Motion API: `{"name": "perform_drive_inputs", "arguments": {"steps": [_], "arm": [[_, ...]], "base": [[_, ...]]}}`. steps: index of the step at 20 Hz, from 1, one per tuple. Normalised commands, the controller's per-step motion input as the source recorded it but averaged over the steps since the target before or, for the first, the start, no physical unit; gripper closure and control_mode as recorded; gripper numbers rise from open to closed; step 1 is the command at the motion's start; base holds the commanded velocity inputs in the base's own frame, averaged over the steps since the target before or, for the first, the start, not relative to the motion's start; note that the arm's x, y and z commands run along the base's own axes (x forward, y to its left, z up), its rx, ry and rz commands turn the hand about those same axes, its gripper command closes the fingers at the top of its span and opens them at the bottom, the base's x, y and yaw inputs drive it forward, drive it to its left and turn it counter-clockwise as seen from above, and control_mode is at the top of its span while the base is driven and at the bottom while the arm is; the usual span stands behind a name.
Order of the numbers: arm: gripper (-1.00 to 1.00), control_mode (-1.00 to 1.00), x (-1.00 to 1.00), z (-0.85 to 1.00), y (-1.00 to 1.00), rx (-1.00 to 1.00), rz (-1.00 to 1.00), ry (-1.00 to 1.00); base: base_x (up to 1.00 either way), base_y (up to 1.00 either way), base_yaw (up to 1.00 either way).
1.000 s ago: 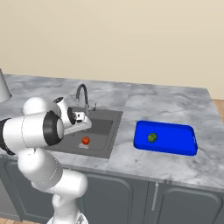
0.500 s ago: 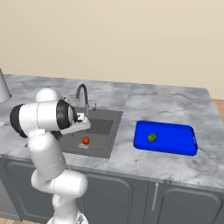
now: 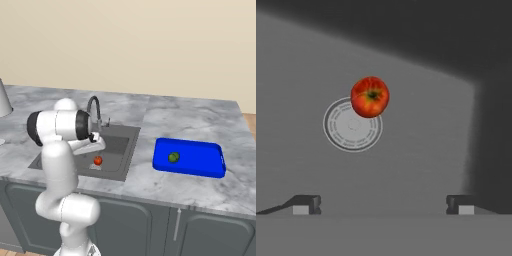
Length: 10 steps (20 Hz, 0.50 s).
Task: Pick up all produce items and place them in the sink. Turn on the sink faucet to wash them. Then turn the sink off and put them in the tray.
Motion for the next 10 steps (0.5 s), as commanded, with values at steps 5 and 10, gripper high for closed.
{"name": "perform_drive_inputs", "arguments": {"steps": [5,10], "arm": [[-1.0,-1.0,0.31,-0.25,0.04,0.04,0.0,0.0],[-1.0,-1.0,0.34,-0.27,0.05,0.02,0.0,0.0]], "base": [[0.0,0.0,0.0],[0.0,0.0,0.0]]}}
